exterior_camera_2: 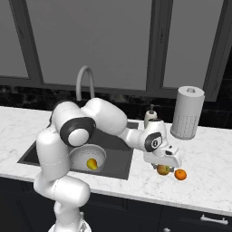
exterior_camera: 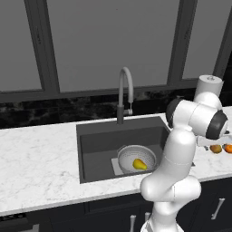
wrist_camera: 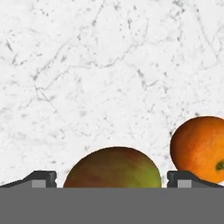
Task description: Put the colander in the sink, put the pear, tangerine, apple in the colander, and turn on the sink faucet and pour water over the colander.
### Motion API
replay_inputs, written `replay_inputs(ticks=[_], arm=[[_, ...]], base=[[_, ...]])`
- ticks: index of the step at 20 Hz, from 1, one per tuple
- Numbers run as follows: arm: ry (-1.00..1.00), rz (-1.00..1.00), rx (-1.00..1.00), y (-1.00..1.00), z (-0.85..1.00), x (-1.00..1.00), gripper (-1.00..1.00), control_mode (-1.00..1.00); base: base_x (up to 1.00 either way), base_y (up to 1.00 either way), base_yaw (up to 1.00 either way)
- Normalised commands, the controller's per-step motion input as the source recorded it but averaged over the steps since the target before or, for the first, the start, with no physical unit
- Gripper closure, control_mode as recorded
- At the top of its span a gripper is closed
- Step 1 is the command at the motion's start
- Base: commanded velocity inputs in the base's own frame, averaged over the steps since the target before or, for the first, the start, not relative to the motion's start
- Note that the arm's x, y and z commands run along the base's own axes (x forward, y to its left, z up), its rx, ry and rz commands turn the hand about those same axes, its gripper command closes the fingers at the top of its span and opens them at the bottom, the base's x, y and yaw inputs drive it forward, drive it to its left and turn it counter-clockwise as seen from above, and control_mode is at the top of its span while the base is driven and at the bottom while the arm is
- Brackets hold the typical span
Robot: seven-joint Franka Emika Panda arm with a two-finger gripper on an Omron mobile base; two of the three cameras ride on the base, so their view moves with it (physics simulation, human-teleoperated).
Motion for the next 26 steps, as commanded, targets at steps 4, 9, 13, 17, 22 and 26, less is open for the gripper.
replay_inputs(ticks=[4, 9, 13, 17, 22, 26], arm=[[0.01, -0.05, 0.03, 0.00, -0.26, -0.01, 1.00, -1.00], [0.00, -0.12, 0.07, 0.00, -0.11, -0.16, 1.00, -1.00], [-0.03, -0.05, 0.08, 0.18, 0.27, -0.26, 1.00, -1.00], [-0.24, 0.08, 0.00, 0.67, 0.64, -0.22, 1.00, -1.00], [-0.21, 0.21, 0.00, 0.92, 0.43, -0.08, 1.00, -1.00], [-0.15, 0.27, 0.00, 1.00, 0.13, -0.02, 1.00, -1.00]], base=[[0.00, 0.00, 0.00], [0.00, 0.00, 0.00], [0.00, 0.00, 0.00], [0.00, 0.00, 0.00], [0.00, 0.00, 0.00], [0.00, 0.00, 0.00]])
